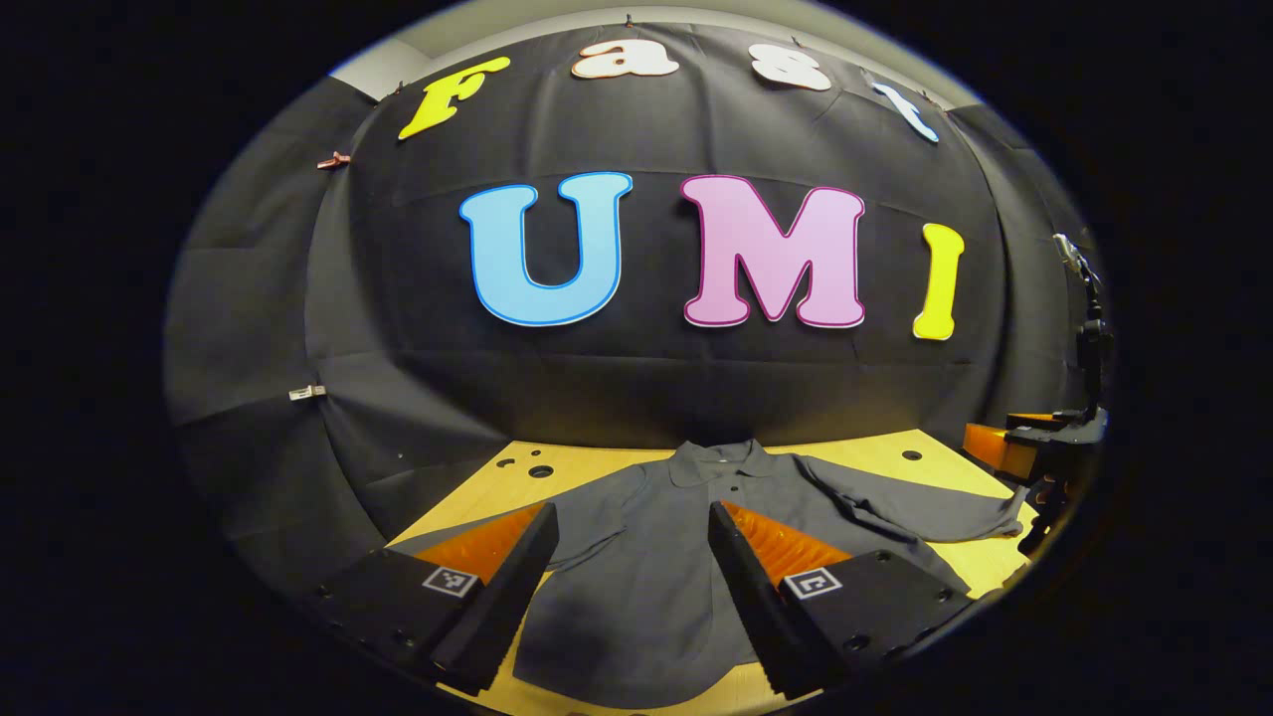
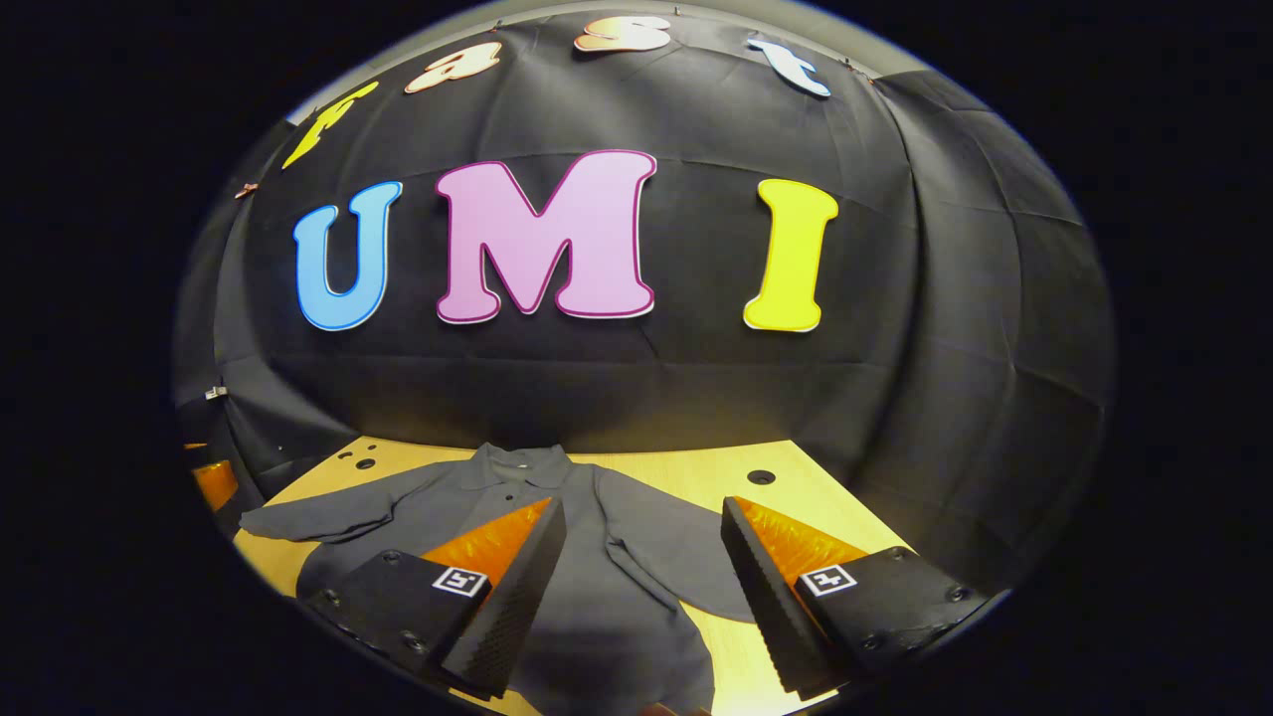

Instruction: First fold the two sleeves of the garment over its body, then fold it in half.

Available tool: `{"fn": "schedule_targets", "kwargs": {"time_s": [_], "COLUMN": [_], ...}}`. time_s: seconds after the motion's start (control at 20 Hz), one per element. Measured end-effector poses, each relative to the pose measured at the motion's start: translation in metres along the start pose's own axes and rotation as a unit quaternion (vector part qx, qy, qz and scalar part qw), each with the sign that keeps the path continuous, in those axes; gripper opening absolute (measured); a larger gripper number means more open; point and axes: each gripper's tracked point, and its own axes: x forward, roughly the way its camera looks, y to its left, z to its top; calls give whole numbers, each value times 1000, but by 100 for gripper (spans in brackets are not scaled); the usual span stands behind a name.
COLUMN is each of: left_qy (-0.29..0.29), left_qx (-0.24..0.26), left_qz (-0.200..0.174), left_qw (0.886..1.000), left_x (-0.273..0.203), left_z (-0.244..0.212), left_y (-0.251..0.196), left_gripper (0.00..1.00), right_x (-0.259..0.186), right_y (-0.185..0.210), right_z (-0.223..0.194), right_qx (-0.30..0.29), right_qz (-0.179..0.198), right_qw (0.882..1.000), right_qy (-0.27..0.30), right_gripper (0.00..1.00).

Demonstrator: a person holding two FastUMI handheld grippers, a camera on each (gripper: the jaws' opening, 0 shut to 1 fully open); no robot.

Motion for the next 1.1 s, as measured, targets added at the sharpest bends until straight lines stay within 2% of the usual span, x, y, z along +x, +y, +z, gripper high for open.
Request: {"fn": "schedule_targets", "kwargs": {"time_s": [0.15, 0.3, 0.55, 0.7, 0.85, 1.1], "left_qy": [4, 16, 33, 40, 49, 66], "left_qx": [1, 7, 29, 33, 35, 39], "left_qz": [-2, -7, -16, -22, -28, -39], "left_qw": [1000, 1000, 999, 998, 998, 996], "left_x": [-4, -5, -2, 2, 6, 11], "left_z": [-5, -13, -21, -19, -23, -32], "left_y": [-5, -11, -20, -25, -31, -43], "left_gripper": [96, 96, 96, 95, 95, 95], "right_x": [8, 20, 39, 41, 37, 32], "right_y": [-18, -51, -128, -180, -228, -270], "right_z": [-10, -17, -44, -70, -107, -162], "right_qx": [-17, -32, -14, 30, 68, 130], "right_qz": [-9, -37, -119, -180, -238, -290], "right_qw": [1000, 998, 990, 977, 958, 925], "right_qy": [15, 28, 73, 107, 146, 207], "right_gripper": [98, 98, 98, 98, 98, 98]}}
